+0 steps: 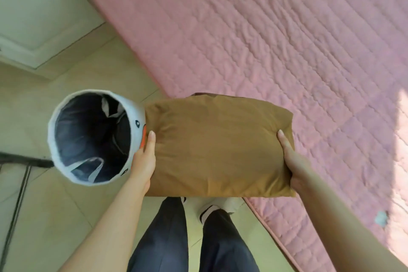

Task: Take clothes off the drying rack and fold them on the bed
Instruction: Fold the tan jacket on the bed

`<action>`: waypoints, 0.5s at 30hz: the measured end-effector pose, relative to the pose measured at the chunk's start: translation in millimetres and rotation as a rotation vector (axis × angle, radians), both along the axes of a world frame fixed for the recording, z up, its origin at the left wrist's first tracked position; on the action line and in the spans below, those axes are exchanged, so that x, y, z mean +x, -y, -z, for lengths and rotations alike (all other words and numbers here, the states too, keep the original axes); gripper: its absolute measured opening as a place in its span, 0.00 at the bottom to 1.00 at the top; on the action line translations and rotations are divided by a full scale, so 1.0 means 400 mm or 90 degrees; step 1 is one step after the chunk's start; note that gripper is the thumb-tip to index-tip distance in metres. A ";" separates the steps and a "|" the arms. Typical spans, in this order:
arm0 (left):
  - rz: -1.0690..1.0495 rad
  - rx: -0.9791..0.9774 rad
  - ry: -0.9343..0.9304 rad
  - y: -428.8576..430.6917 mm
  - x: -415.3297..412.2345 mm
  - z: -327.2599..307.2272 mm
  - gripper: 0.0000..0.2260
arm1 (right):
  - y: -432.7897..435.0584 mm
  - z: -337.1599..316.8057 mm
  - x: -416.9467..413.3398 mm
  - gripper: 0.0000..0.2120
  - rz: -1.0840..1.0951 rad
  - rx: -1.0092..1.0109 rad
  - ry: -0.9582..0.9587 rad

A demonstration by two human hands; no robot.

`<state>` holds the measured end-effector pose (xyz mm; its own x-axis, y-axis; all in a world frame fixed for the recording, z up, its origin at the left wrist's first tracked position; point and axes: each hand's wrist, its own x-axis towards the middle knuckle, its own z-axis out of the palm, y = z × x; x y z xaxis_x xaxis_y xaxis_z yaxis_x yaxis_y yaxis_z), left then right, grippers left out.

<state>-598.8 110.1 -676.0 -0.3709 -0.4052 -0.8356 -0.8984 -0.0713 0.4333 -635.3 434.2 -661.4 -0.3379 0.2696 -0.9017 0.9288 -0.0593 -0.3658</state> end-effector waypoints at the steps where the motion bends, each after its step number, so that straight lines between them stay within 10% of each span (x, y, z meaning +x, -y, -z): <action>1: -0.025 -0.003 0.002 0.033 0.014 -0.001 0.38 | 0.037 -0.003 -0.012 0.37 -0.014 0.008 -0.011; 15: -0.363 0.031 0.052 0.575 0.100 0.192 0.35 | 0.746 0.054 -0.200 0.26 -0.262 0.125 -0.133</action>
